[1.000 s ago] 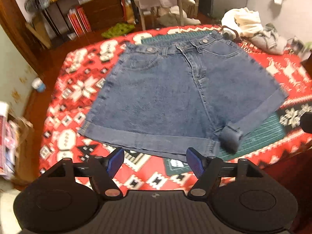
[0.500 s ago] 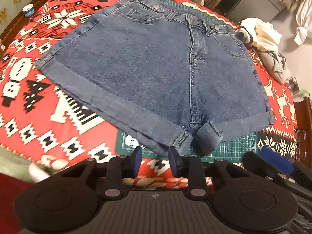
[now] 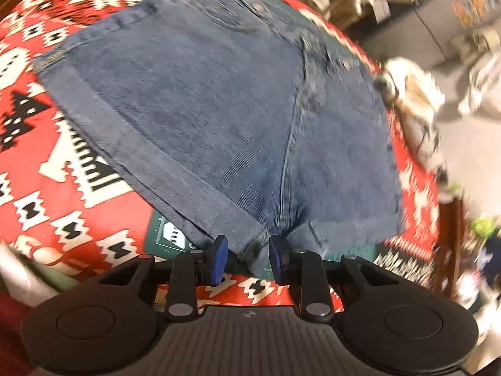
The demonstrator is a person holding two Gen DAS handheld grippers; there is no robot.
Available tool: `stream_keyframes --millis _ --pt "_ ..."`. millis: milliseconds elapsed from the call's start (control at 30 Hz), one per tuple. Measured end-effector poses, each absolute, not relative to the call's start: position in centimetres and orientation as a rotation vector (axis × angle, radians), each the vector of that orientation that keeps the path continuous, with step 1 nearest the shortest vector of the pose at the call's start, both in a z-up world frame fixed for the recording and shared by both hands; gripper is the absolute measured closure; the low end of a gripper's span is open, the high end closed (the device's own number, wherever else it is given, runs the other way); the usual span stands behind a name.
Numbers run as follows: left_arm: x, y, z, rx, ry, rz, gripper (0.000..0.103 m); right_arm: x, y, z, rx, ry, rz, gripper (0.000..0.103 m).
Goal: Fold clothes
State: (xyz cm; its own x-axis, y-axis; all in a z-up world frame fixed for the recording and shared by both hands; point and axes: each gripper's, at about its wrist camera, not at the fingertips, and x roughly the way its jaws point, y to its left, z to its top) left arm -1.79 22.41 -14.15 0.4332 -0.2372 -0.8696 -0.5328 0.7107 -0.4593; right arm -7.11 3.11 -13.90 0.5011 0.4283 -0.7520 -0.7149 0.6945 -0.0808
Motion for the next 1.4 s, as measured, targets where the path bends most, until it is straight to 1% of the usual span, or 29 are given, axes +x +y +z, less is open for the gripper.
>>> stream_keyframes --millis 33,67,267,433,533,567,600,633,767,800,833,900,1033,1100,1167,1233,1267,1300,1367,1400 --pt "-2.0 22.8 -13.9 -0.818 1.127 0.218 0.076 -7.3 3.3 -14.1 -0.426 0.769 0.716 0.045" --pt "-2.2 23.3 -13.6 -0.836 1.115 0.225 0.071 -7.5 3.7 -14.2 -0.445 0.765 0.719 0.04" --pt "-2.6 24.5 -13.4 -0.868 1.139 0.274 0.07 -8.2 6.2 -15.9 -0.549 0.765 0.705 0.039" --pt "-3.3 26.5 -13.9 -0.961 1.147 0.309 0.07 -8.6 8.3 -17.0 -0.594 0.768 0.681 0.039" --pt "-3.8 27.6 -13.6 -0.99 1.127 0.332 0.07 -8.6 8.8 -17.3 -0.564 0.751 0.667 0.046" --pt "-3.9 27.9 -13.5 -1.0 1.12 0.335 0.07 -8.6 8.8 -17.3 -0.542 0.747 0.664 0.05" --pt "-4.0 28.2 -13.4 -1.01 1.114 0.337 0.07 -8.5 8.8 -17.1 -0.514 0.744 0.658 0.056" --pt "-4.3 28.4 -13.4 -1.022 1.11 0.336 0.07 -8.5 8.8 -17.1 -0.492 0.746 0.649 0.059" --pt "-4.3 28.8 -13.4 -1.035 1.106 0.336 0.07 -8.5 9.4 -18.0 -0.515 0.763 0.615 0.059" --pt "-4.3 28.8 -13.4 -1.037 1.107 0.336 0.07 -8.6 9.6 -18.2 -0.528 0.756 0.613 0.061" --pt "-4.2 28.8 -13.5 -1.038 1.109 0.335 0.07 -8.7 9.7 -18.3 -0.536 0.751 0.605 0.066" --pt "-4.2 28.8 -13.5 -1.037 1.11 0.334 0.07 -8.2 9.5 -18.1 -0.511 0.741 0.558 0.097" --pt "-4.3 28.8 -13.3 -1.023 1.104 0.337 0.07 -7.1 7.2 -16.6 -0.223 0.804 0.515 0.099" --pt "-4.5 28.8 -13.3 -1.016 1.103 0.343 0.07 -6.6 6.7 -16.8 -0.165 0.845 0.503 0.1" --pt "-4.5 28.9 -13.4 -1.016 1.107 0.348 0.07 -6.5 6.8 -17.3 -0.2 0.844 0.502 0.1" --pt "-4.4 29.0 -13.6 -1.021 1.113 0.352 0.07 -7.3 7.3 -17.4 -0.272 0.817 0.528 0.091" --pt "-4.4 29.0 -13.6 -1.022 1.115 0.349 0.07 -7.7 7.5 -17.5 -0.311 0.802 0.539 0.084" --pt "-4.4 29.0 -13.6 -1.021 1.114 0.349 0.07 -8.2 8.0 -17.8 -0.362 0.78 0.543 0.076" --pt "-4.4 28.9 -13.5 -1.018 1.111 0.348 0.07 -9.7 9.2 -18.5 -0.479 0.725 0.541 0.072" --pt "-4.4 28.9 -13.5 -1.017 1.11 0.345 0.07 -10.1 9.6 -18.8 -0.521 0.7 0.543 0.067"
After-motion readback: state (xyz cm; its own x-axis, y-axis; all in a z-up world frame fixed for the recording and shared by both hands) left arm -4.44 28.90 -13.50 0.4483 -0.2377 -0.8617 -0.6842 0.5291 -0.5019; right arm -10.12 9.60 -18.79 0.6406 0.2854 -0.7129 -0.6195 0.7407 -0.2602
